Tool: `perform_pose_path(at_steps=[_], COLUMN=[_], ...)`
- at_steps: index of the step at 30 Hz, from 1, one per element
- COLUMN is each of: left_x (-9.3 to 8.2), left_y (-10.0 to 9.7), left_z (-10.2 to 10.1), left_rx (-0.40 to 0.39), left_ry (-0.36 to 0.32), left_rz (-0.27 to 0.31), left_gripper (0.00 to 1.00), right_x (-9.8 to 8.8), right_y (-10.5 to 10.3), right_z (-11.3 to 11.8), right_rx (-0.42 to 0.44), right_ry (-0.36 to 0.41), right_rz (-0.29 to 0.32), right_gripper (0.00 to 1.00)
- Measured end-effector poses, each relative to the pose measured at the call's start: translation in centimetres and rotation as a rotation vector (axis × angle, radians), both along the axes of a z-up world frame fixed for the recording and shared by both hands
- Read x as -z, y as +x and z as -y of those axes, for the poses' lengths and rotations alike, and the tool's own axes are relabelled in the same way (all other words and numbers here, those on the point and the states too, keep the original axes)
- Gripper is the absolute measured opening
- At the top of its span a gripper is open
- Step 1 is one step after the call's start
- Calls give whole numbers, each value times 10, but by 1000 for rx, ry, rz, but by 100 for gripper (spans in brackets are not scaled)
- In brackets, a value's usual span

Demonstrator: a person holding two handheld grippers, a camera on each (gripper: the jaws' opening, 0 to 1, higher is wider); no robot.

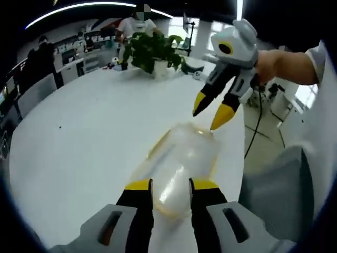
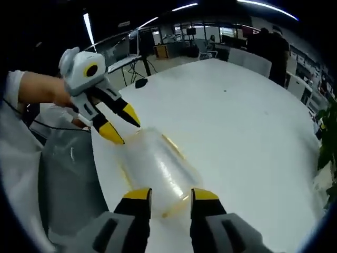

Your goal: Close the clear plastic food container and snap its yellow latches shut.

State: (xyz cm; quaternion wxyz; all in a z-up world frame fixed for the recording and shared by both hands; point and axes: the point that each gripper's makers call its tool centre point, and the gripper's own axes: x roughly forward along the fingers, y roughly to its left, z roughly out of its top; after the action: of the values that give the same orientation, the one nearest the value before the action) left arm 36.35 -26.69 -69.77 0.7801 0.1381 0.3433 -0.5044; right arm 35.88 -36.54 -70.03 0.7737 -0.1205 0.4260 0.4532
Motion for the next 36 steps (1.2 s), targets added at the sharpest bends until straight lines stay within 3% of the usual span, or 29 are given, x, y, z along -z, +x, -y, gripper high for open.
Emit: perform_pose_path(at_steps=[7, 9, 11, 15, 17, 22, 24, 28, 33, 36], left_x=[6, 10, 12, 14, 17, 18, 20, 28, 28, 29], left_y=[-6, -9, -10, -14, -19, -33, -38, -34, -32, -34], left_z=[19, 23, 26, 31, 34, 40, 41, 35, 37, 40], left_rx=[90, 138, 146, 178, 191, 234, 277, 273, 260, 261], left_ry=[17, 42, 51, 53, 59, 72, 105, 170, 175, 177], left_rz=[34, 57, 63, 64, 59, 68, 109, 159, 196, 200], left_gripper=[17, 15, 16, 15, 17, 20, 27, 38, 42, 42], right_x=[-6, -5, 2, 6, 3, 7, 7, 10, 21, 22], right_y=[3, 4, 5, 8, 8, 8, 9, 12, 23, 26], right_z=[-21, -29, -29, -34, -43, -52, -57, -63, -67, -68], right_rx=[-101, -179, -202, -206, -234, -297, -331, -348, -395, -407], right_ry=[31, 20, -26, -37, -14, -43, -33, -33, -79, -80], right_rz=[64, 106, 111, 120, 124, 135, 143, 131, 149, 124], right_gripper=[21, 20, 19, 18, 17, 17, 18, 23, 31, 33])
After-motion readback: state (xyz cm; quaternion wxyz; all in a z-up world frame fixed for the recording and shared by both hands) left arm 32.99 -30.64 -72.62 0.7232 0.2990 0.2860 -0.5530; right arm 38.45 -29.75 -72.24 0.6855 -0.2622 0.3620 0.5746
